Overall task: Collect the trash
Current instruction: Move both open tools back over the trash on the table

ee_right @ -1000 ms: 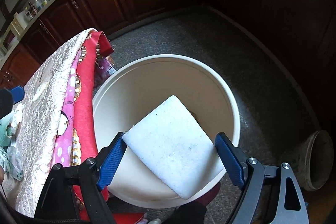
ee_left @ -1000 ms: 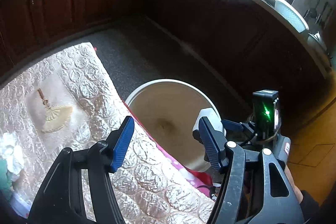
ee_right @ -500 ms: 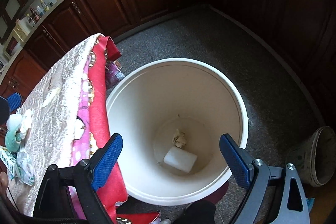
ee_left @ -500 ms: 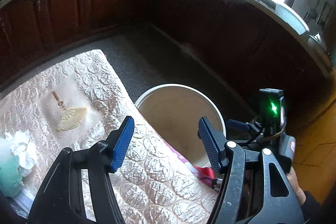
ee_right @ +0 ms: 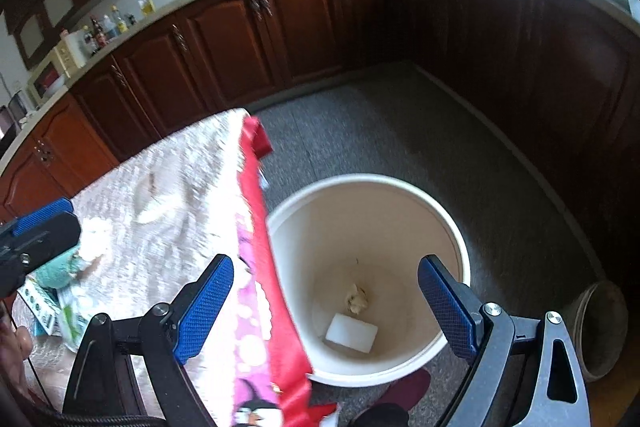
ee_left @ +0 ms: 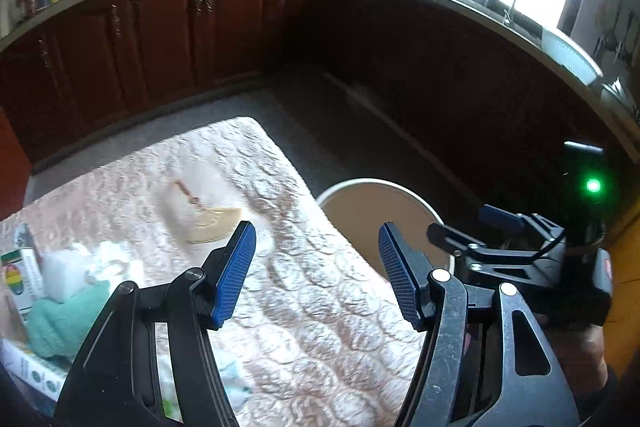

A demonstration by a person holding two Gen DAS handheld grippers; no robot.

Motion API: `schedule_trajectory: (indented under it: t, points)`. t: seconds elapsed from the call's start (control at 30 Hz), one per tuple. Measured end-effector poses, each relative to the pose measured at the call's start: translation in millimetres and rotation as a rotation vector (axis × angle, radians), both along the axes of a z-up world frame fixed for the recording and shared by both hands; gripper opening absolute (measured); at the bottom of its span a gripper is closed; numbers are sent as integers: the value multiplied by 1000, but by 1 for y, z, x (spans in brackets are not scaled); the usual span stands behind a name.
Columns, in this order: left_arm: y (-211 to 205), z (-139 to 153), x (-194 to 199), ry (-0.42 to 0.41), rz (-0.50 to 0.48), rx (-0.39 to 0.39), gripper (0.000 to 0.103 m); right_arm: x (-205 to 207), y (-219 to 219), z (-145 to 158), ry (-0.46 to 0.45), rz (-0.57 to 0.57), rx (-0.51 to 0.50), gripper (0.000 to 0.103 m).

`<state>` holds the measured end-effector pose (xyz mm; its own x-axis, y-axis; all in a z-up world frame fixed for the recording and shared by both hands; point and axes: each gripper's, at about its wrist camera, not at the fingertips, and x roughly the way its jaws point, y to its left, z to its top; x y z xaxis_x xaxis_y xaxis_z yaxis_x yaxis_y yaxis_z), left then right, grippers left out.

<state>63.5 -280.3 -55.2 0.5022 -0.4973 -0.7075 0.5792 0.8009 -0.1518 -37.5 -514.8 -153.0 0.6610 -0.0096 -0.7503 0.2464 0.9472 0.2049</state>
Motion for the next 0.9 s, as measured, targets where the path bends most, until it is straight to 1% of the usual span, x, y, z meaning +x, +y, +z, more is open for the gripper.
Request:
schedule_trajectory:
  t: [0.17, 0.37, 0.43, 0.57, 0.67, 0.73, 0.8, 0.9]
  points:
    - [29, 8, -3, -21, 35, -6, 63, -1, 25, 24, -48, 39, -9, 92]
    - [69, 15, -2, -17, 84, -13, 64, 0, 57, 39, -73, 111, -7, 92]
    - [82, 15, 0, -9, 104, -19, 68, 2, 70, 41, -73, 137, -8, 92]
    - [120, 15, 3, 0, 159, -29, 69, 7, 90, 41, -73, 181, 6, 92]
    - [143, 18, 5, 1, 184, -30, 75, 12, 110, 41, -66, 233, 29, 92]
    - [153, 18, 4, 6, 187, -31, 75, 13, 123, 40, -61, 270, 33, 92]
    - [171, 17, 5, 8, 201, -9, 75, 15, 138, 37, -50, 305, 26, 92]
    - [187, 15, 7, 15, 206, 3, 75, 17, 158, 30, -24, 365, 29, 92]
